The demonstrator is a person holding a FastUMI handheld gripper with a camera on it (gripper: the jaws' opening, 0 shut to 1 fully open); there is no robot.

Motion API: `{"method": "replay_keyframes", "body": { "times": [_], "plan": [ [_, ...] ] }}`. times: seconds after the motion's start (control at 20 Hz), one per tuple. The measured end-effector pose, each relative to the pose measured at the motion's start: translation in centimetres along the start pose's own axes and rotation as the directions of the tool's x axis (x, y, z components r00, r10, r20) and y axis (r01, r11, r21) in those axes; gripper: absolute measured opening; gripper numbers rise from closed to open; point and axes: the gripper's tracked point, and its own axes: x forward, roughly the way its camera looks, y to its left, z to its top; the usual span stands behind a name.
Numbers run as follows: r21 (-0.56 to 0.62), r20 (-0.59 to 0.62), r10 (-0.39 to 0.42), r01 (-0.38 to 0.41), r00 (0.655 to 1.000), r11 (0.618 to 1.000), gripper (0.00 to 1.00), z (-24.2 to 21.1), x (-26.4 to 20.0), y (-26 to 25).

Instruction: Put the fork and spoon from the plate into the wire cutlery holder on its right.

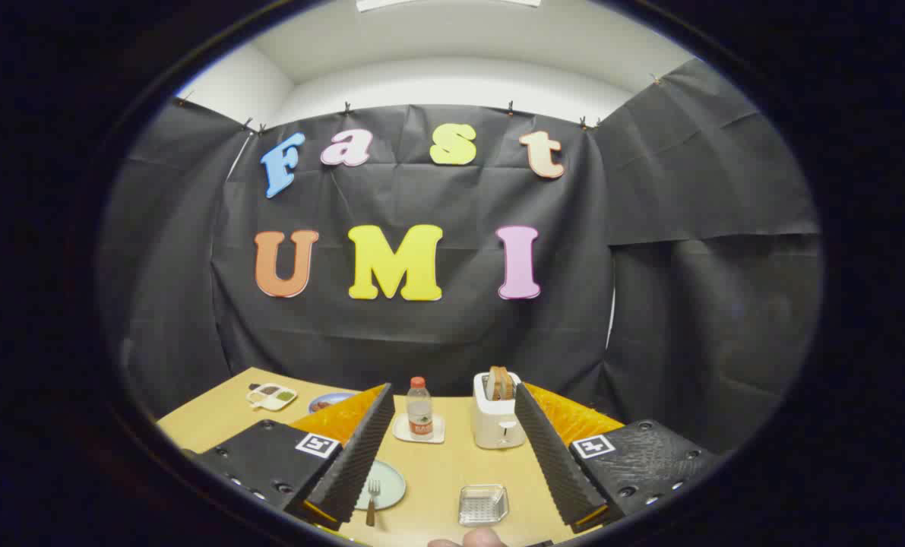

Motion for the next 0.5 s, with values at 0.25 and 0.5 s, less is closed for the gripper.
{"method": "replay_keyframes", "body": {
  "times": [0.25,0.5],
  "plan": [
    [0.001,-0.018,0.020,-0.020,1.000,1.000,0.95,-0.3,0.2,0.8],
    [0.011,-0.037,0.037,-0.036,0.999,0.999,0.95,-0.4,0.3,1.4]
  ]
}}
